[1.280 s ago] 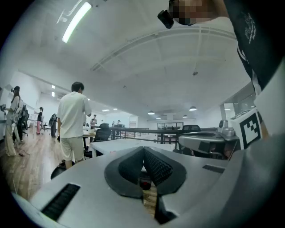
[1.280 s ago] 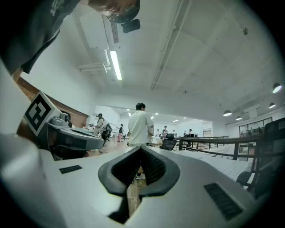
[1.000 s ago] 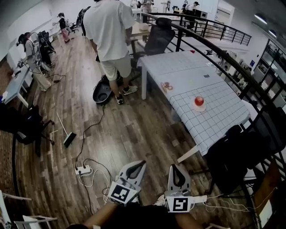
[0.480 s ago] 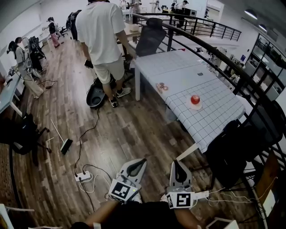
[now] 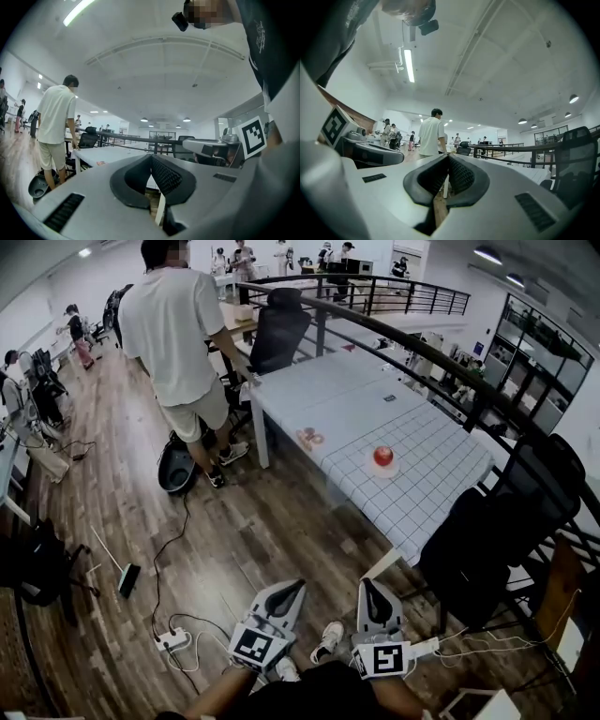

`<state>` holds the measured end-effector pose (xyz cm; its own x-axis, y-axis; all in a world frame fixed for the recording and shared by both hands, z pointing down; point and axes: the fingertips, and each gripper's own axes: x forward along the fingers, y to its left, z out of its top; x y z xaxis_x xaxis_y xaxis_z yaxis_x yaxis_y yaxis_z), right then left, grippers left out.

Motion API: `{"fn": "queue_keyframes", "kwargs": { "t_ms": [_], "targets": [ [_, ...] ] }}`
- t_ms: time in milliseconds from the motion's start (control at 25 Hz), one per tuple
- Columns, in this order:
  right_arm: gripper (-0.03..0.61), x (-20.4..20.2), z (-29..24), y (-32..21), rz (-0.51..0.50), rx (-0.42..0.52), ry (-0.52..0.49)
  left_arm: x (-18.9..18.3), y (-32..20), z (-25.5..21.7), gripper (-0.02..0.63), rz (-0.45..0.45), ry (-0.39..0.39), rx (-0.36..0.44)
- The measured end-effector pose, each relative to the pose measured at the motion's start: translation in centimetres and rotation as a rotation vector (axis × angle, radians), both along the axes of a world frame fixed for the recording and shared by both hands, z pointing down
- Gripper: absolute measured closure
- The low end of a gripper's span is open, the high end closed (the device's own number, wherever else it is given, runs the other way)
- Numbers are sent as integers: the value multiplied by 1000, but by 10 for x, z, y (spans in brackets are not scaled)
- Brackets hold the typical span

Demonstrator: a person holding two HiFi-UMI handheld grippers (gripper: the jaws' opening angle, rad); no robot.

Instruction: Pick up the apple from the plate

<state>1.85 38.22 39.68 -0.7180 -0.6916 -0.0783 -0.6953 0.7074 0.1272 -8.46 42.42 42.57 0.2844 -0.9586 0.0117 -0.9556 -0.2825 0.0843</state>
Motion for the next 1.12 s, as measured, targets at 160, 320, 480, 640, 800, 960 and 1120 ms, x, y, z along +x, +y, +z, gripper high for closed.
{"fn": "queue_keyframes", "kwargs": {
  "t_ms": [160, 320, 480, 640, 800, 960, 1120],
  "targets": [
    [555, 8, -3, -38, 18, -14, -9, 5, -38, 4, 592, 0, -10, -32],
    [555, 5, 6, -70, 24, -18, -17, 1, -67, 13, 592, -9, -5, -37],
    [555, 5, 14, -101, 10, -10, -40, 8, -98, 25, 592, 9, -43, -47],
    [555, 9, 16, -131, 14, -28, -44, 16, -134, 19, 592, 23, -72, -32],
    [555, 22, 10, -158, 27, -30, -76, 27, -164, 15, 592, 22, -70, -32],
    [555, 30, 13, -180, 12, -22, -59, 37, -187, 10, 592, 25, -77, -33],
    [555, 39, 15, -198, 12, -35, -46, 44, -207, 8, 592, 22, -73, -42]
  ]
}}
